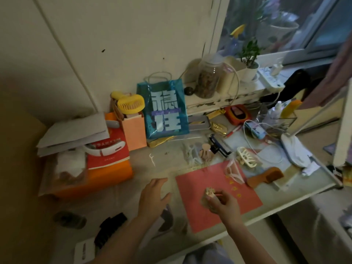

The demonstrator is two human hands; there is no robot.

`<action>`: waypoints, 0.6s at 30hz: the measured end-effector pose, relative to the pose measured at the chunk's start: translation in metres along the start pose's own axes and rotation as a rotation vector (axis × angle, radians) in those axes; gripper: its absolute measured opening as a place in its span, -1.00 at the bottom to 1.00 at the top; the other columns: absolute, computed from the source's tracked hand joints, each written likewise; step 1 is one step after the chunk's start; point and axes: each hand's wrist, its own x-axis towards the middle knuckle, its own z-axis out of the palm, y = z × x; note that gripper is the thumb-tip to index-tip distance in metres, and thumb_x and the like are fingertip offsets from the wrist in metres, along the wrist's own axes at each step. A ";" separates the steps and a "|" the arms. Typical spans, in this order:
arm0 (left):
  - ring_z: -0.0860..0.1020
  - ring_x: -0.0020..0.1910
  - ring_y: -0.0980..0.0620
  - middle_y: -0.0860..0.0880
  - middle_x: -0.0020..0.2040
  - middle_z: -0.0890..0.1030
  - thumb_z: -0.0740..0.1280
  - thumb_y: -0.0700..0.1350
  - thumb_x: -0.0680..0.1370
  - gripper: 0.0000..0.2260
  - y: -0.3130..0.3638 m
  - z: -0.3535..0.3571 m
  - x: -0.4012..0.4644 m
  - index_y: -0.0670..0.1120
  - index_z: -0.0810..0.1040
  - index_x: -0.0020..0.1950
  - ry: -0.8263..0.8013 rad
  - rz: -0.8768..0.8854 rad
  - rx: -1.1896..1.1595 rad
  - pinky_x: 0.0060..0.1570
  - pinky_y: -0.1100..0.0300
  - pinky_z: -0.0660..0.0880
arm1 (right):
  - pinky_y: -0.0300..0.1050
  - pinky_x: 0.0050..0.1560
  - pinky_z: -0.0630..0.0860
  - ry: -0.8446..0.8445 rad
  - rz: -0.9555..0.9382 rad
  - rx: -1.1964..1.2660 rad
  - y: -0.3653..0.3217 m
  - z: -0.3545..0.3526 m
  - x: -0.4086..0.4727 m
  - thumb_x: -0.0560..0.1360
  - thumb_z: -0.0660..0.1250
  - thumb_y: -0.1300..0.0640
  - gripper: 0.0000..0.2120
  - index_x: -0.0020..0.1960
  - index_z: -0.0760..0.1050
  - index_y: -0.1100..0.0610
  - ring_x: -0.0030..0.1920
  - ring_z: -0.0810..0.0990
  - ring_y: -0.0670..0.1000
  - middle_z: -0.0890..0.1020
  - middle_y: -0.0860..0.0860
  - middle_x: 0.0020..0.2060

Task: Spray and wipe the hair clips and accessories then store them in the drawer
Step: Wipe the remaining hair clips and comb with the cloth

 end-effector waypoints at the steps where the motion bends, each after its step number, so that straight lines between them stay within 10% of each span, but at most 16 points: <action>1: 0.42 0.25 0.06 0.05 0.31 0.43 0.33 0.02 0.51 -0.57 0.010 0.008 0.010 0.04 0.38 0.36 0.007 -0.004 0.017 0.22 0.15 0.40 | -0.08 -0.33 0.58 -0.011 -0.007 -0.005 -0.001 -0.012 0.011 0.40 0.45 0.24 -0.89 -0.11 0.56 0.14 -0.27 0.66 0.07 0.68 0.12 -0.26; 18: 0.47 0.26 0.00 -0.05 0.35 0.46 0.28 0.05 0.55 -0.58 0.118 0.083 0.148 -0.08 0.43 0.37 0.094 -0.419 0.021 0.20 0.18 0.36 | -0.11 -0.32 0.58 -0.301 0.088 -0.087 -0.030 -0.155 0.152 0.34 0.50 0.26 -0.83 -0.10 0.58 0.19 -0.26 0.68 0.06 0.69 0.16 -0.26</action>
